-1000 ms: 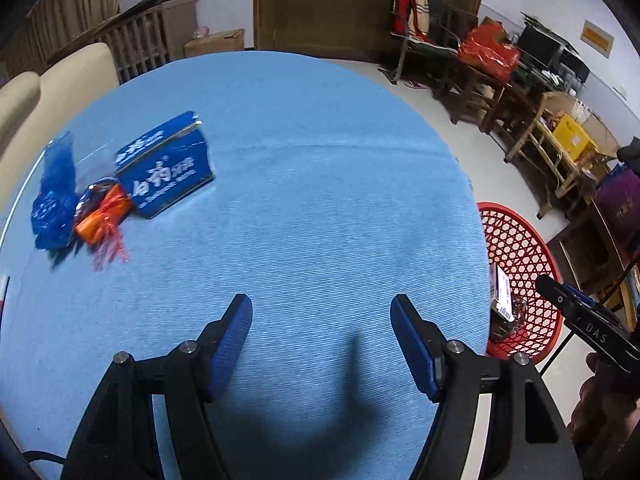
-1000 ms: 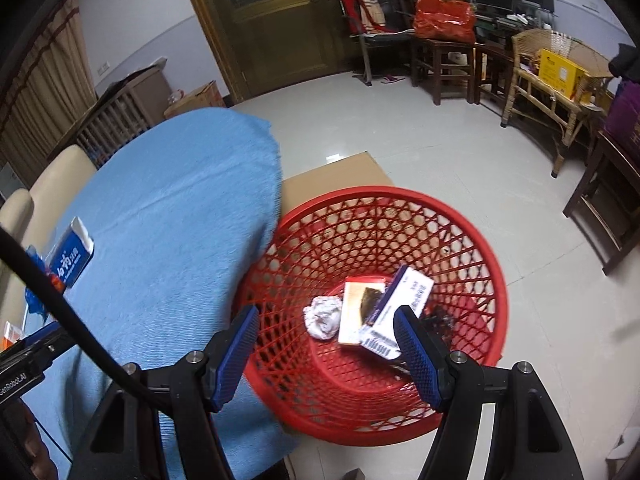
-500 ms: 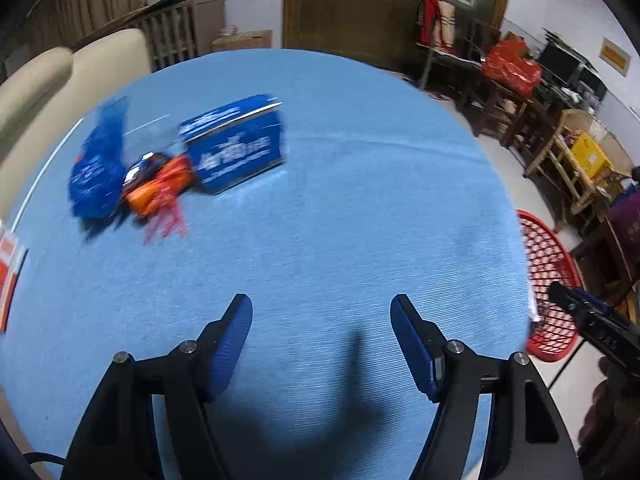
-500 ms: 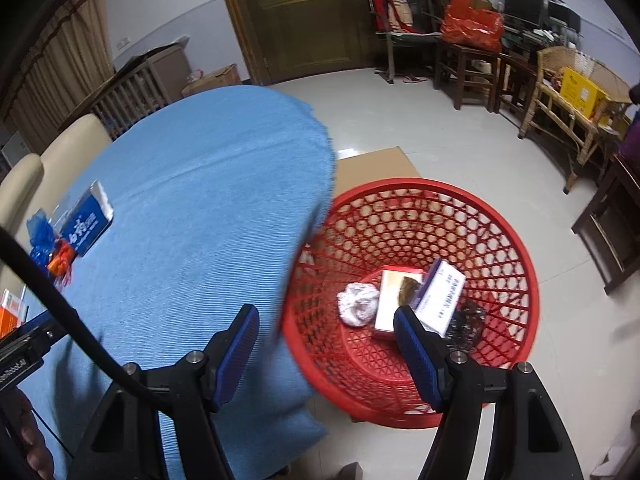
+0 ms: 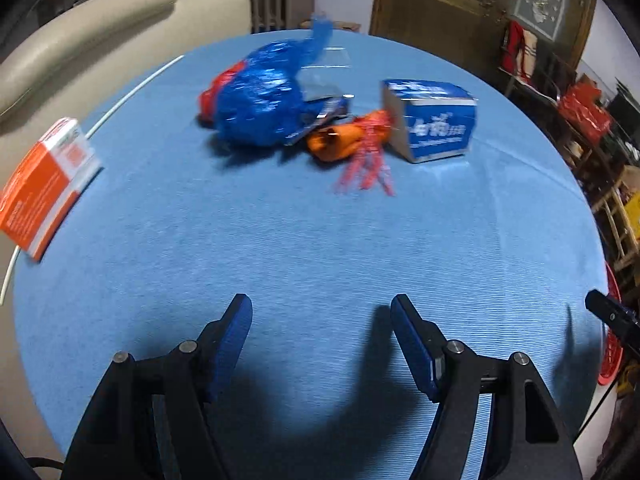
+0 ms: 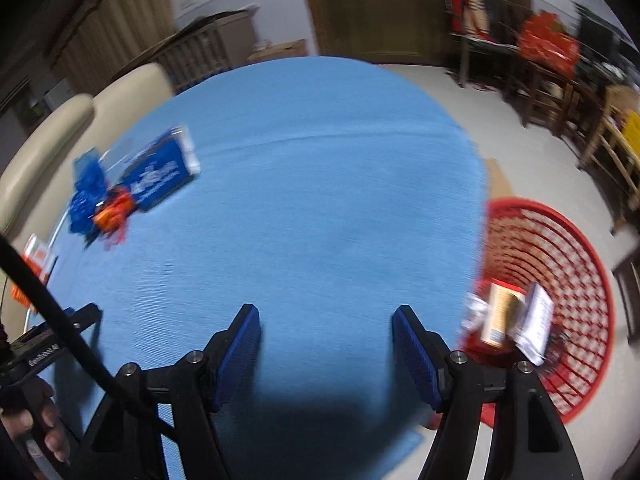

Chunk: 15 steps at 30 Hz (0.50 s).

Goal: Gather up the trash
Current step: 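Move both tools back over the table toward the remaining trash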

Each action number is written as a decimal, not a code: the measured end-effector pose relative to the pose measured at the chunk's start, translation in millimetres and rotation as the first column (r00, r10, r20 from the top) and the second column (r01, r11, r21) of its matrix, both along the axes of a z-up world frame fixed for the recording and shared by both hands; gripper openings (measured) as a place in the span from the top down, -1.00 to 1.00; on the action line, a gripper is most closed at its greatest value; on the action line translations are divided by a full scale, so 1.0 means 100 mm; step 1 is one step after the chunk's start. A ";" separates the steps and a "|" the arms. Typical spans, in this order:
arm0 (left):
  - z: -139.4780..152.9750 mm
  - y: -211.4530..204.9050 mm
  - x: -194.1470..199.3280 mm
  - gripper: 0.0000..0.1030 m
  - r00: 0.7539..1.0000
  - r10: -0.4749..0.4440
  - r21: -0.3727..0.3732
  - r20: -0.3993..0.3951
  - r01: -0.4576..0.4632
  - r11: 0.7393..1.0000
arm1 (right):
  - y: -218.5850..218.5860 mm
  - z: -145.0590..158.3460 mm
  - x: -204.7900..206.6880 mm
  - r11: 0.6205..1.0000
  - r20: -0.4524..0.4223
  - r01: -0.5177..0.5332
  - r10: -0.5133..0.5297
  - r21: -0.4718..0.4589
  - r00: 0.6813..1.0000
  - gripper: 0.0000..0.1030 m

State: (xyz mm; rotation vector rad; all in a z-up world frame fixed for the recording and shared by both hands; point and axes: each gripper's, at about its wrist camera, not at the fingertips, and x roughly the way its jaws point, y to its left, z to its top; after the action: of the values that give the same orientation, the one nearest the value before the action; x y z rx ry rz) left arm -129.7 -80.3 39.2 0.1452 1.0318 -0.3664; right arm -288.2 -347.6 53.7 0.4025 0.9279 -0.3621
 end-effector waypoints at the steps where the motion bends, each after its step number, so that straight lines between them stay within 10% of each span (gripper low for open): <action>1: 0.00 0.03 0.00 -0.40 1.000 0.005 -0.007 0.001 -0.005 1.000 | 0.08 0.03 0.10 1.000 0.007 -0.030 0.030 0.000 1.000 -0.65; 8: -0.02 0.17 0.01 -0.41 1.000 -0.004 -0.011 0.012 0.004 1.000 | 0.58 0.19 0.91 0.976 0.040 -0.218 0.218 -0.024 0.975 -1.00; 15: -0.01 0.18 0.00 -0.41 1.000 -0.008 -0.039 0.012 0.009 0.999 | 0.65 0.29 1.71 0.993 0.010 -0.094 0.094 0.076 0.996 -1.00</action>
State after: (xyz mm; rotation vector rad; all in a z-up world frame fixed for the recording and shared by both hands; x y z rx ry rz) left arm -130.2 -62.3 38.5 0.1168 1.0123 -0.3925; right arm -117.6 -282.5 83.1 0.4277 0.9535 -0.2397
